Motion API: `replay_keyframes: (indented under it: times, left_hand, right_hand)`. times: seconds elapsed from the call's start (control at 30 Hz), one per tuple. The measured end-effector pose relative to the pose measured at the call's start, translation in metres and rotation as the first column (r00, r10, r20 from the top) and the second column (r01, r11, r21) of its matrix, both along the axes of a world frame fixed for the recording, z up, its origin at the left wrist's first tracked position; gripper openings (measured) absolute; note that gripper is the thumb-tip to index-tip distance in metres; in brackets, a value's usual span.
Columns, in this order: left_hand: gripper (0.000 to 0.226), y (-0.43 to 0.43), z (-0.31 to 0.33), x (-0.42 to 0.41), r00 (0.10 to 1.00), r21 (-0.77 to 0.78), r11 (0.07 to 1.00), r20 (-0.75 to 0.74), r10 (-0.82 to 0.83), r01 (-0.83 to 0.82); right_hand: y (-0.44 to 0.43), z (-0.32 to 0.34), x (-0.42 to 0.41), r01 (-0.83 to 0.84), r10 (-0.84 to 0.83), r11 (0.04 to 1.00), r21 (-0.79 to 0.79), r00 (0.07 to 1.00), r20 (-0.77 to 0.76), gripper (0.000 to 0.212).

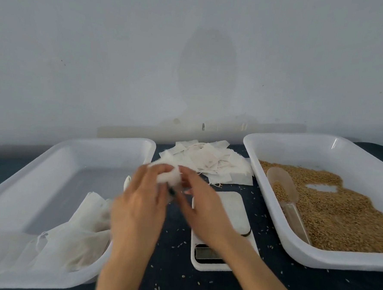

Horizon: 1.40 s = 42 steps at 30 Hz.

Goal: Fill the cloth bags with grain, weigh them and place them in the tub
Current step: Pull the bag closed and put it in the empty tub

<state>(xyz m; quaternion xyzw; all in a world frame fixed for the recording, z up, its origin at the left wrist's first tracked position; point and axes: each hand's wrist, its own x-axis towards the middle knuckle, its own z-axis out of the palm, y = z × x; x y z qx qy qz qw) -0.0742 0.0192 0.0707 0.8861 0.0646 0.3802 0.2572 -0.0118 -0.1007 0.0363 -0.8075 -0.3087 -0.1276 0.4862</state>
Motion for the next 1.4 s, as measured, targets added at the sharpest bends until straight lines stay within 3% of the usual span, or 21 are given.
replay_keyframes:
  times: [0.13,0.23,0.33,0.5,0.63,0.8,0.93,1.07,1.13,1.23,1.33,1.4]
  left_hand:
    - [0.029,0.041,0.018,-0.031,0.958,-0.03,0.959,0.044,0.282,-0.281]
    - [0.027,0.063,0.016,-0.043,0.923,-0.101,0.918,-0.069,0.379,-0.384]
    - [0.03,0.07,0.007,-0.046,0.894,-0.136,0.892,-0.205,0.399,-0.43]
    - [0.04,0.068,-0.006,-0.044,0.835,-0.134,0.92,-0.484,0.263,-0.368]
    - [0.046,0.07,-0.013,-0.046,0.79,0.021,0.982,-0.59,0.165,-0.189]
    - [0.053,0.073,-0.015,-0.049,0.81,0.007,0.977,-0.558,0.182,-0.214]
    - [0.06,0.067,-0.013,-0.047,0.808,0.151,0.961,-0.52,0.276,-0.23]
    - [0.066,0.048,-0.007,-0.041,0.898,0.258,0.95,-0.352,0.263,-0.177]
    - [0.062,0.033,-0.008,-0.036,0.954,0.313,0.943,-0.233,0.189,-0.111]
    - [0.049,0.006,-0.011,-0.024,0.991,0.325,0.941,-0.125,-0.055,0.093]
    - [0.056,-0.009,-0.025,0.0,0.948,0.136,0.945,-0.161,-0.274,0.296]
    - [0.057,-0.013,-0.036,0.021,0.92,-0.031,0.942,-0.205,-0.334,0.335]
  right_hand:
    - [0.044,0.014,-0.027,-0.234,0.242,0.968,-0.096,0.967,0.084,0.052]
    - [0.066,0.013,-0.039,-0.33,0.348,0.928,-0.172,0.934,0.08,0.056]
    - [0.077,0.004,-0.044,-0.304,0.349,0.914,-0.27,0.927,0.138,0.051]
    - [0.073,-0.01,-0.046,-0.229,0.293,0.913,-0.338,0.944,0.151,0.036]
    - [0.073,-0.01,-0.048,-0.176,0.276,0.894,-0.411,0.94,0.199,0.042]
    - [0.072,-0.006,-0.049,-0.177,0.284,0.876,-0.449,0.942,0.181,0.044]
    - [0.065,-0.004,-0.048,-0.261,0.342,0.872,-0.414,0.93,0.134,0.037]
    - [0.056,-0.003,-0.045,-0.312,0.371,0.883,-0.352,0.922,0.111,0.031]
    - [0.047,-0.003,-0.043,-0.297,0.349,0.89,-0.347,0.932,0.098,0.033]
    - [0.027,-0.008,-0.033,-0.242,0.29,0.912,-0.332,0.951,0.103,0.044]
    - [0.002,-0.014,-0.019,-0.173,0.192,0.949,-0.263,0.98,0.045,0.05]
    - [-0.016,-0.019,-0.007,-0.108,0.11,0.973,-0.202,0.994,0.0,0.051]
